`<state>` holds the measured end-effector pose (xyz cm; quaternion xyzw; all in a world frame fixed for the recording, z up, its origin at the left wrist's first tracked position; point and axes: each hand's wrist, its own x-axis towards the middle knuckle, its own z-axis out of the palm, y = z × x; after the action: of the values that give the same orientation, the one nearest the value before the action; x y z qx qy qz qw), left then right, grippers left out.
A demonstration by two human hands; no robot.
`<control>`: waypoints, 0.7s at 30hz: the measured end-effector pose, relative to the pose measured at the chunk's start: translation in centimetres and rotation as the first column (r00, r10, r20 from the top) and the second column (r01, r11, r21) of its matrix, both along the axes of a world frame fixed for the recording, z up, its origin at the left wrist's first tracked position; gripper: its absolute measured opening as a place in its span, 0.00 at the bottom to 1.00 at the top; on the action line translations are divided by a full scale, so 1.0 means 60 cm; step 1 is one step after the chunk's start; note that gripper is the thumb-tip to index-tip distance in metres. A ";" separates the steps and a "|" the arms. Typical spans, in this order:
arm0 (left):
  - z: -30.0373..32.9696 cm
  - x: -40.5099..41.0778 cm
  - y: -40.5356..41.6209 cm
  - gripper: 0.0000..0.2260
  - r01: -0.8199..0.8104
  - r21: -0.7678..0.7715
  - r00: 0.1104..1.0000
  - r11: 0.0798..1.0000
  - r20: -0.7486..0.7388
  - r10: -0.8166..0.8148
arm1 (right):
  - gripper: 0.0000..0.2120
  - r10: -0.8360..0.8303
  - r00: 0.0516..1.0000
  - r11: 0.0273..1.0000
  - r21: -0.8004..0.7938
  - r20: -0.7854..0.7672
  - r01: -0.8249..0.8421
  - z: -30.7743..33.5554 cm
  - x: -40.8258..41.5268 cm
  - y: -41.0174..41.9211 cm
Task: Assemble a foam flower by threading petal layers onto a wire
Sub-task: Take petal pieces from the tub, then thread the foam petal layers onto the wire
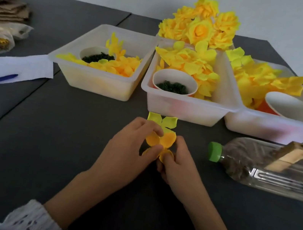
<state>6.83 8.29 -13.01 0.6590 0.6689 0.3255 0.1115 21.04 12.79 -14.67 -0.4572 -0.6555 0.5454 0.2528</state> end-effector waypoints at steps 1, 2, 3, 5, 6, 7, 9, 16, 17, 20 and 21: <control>-0.006 0.007 0.006 0.09 0.010 -0.005 1.000 1.000 -0.001 -0.010 | 0.10 0.015 1.000 1.000 0.008 0.004 -0.016 -0.003 0.004 0.005; -0.011 0.014 0.012 0.09 0.010 -0.009 1.000 1.000 -0.002 -0.010 | 0.10 0.032 0.999 0.999 0.016 0.007 -0.032 -0.005 0.007 0.009; -0.015 0.019 0.019 0.08 0.004 -0.008 1.000 1.000 0.000 -0.004 | 0.11 0.048 0.999 0.998 0.028 0.009 -0.049 -0.006 0.009 0.012; -0.017 0.022 0.033 0.09 -0.022 0.014 1.000 1.000 -0.003 0.022 | 0.11 0.076 0.997 0.994 0.076 0.016 -0.077 -0.008 0.013 0.022; -0.016 0.021 0.040 0.09 -0.043 0.023 0.999 0.999 0.001 0.043 | 0.11 0.092 0.995 0.989 0.111 0.034 -0.095 -0.006 0.017 0.028; -0.015 0.019 0.046 0.10 -0.064 0.028 0.998 0.998 0.020 0.064 | 0.10 0.112 0.992 0.981 0.151 0.060 -0.120 -0.003 0.020 0.034; -0.012 0.015 0.057 0.12 -0.101 0.039 0.993 0.994 0.065 0.098 | 0.09 0.152 0.984 0.959 0.228 0.096 -0.171 0.004 0.024 0.048; -0.026 0.005 0.072 0.07 -0.092 0.069 0.970 0.993 0.232 0.074 | 0.12 0.222 0.975 0.952 0.217 -0.004 -0.216 -0.003 0.027 0.067; -0.027 0.005 0.072 0.09 -0.085 0.079 0.972 0.993 0.227 0.065 | 0.11 0.230 0.973 0.950 0.216 -0.005 -0.223 -0.003 0.027 0.068; -0.031 0.007 0.074 0.11 -0.077 0.078 0.967 0.994 0.249 0.055 | 0.12 0.238 0.971 0.946 0.226 0.004 -0.232 -0.004 0.028 0.070; -0.032 0.007 0.075 0.10 -0.076 0.071 0.960 0.995 0.275 0.054 | 0.12 0.237 0.971 0.946 0.226 0.006 -0.232 -0.003 0.028 0.070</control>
<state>7.27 12.79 -14.93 0.5895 0.6548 0.4433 0.1649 22.72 16.98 -14.87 -0.3386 -0.7600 0.4987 0.2430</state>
